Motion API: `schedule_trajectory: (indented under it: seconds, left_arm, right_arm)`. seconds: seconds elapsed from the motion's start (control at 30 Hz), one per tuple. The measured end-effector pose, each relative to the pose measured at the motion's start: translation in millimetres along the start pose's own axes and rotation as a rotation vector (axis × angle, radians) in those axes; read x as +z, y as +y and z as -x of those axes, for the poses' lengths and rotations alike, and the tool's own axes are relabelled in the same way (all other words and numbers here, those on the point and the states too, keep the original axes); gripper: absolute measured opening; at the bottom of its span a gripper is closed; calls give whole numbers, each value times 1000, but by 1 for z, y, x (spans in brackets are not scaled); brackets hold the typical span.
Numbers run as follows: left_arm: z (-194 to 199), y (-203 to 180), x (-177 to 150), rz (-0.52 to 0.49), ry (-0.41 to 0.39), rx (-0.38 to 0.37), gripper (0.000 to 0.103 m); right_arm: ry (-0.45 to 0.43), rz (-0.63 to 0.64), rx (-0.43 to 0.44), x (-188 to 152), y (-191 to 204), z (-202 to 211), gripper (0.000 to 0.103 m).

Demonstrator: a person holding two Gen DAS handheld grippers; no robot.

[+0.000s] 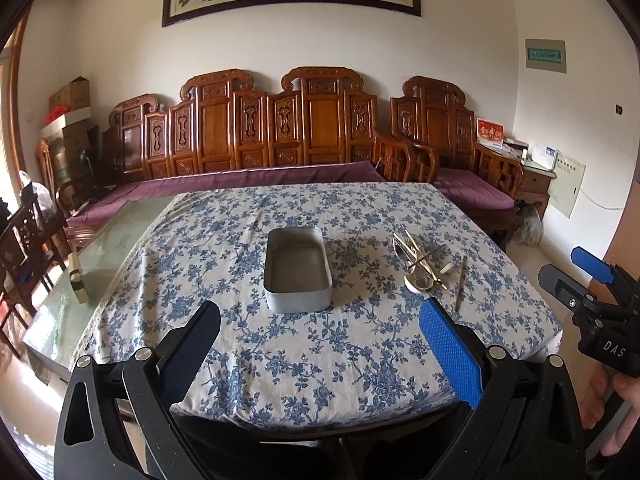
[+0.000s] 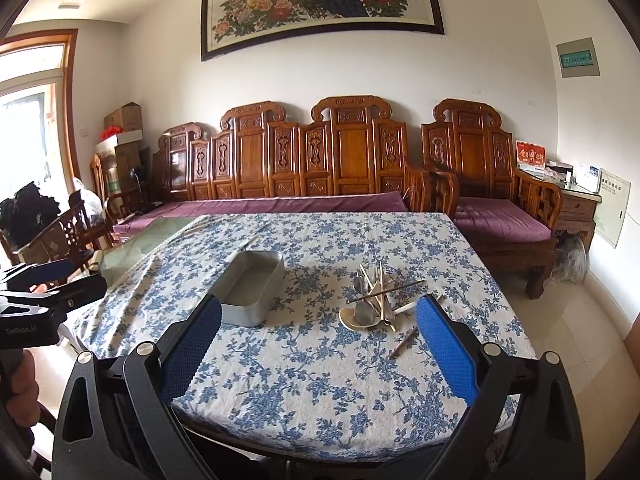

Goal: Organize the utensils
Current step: 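Move both tools forward to the utensil pile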

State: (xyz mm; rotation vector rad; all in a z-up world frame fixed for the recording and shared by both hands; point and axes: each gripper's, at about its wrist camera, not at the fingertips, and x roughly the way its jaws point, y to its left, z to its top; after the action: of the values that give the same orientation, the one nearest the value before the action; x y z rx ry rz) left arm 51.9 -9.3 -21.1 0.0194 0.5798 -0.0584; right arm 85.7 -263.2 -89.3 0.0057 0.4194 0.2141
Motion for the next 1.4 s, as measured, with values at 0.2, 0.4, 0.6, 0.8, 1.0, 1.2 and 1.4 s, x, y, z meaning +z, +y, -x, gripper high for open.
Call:
schedule_trajectory:
  seconds: [0.2,0.4,0.6,0.8,1.0,1.2,1.4]
  left_arm:
    - [-42,-1,7,-27,51,-39,96]
    - [-87,-10,17,-70,94,-75,96]
    - [-135,-21,24,-109,152,-110,96]
    - [-173,-29,23,-132,196,-139,96]
    - [-213,-40,21,-151,263,-166,96]
    - [-252,-57,22,-157,323,-211,95]
    - [-290,-88,26,-170,363,-275,82]
  right_arm:
    - [63,5,-3,6,-25,-48,85]
    - [158,33,-20,6,-50,-104,71]
    - [277,43,-69,-6,-82,-168,63]
    - [381,36,-97,-25,-112,-223,63]
    - [463,3,-75,-46,-128,-265,63]
    - [525,3,-89,-63,-135,-291,61]
    - [605,-16,-130,-85,-159,-305,61]
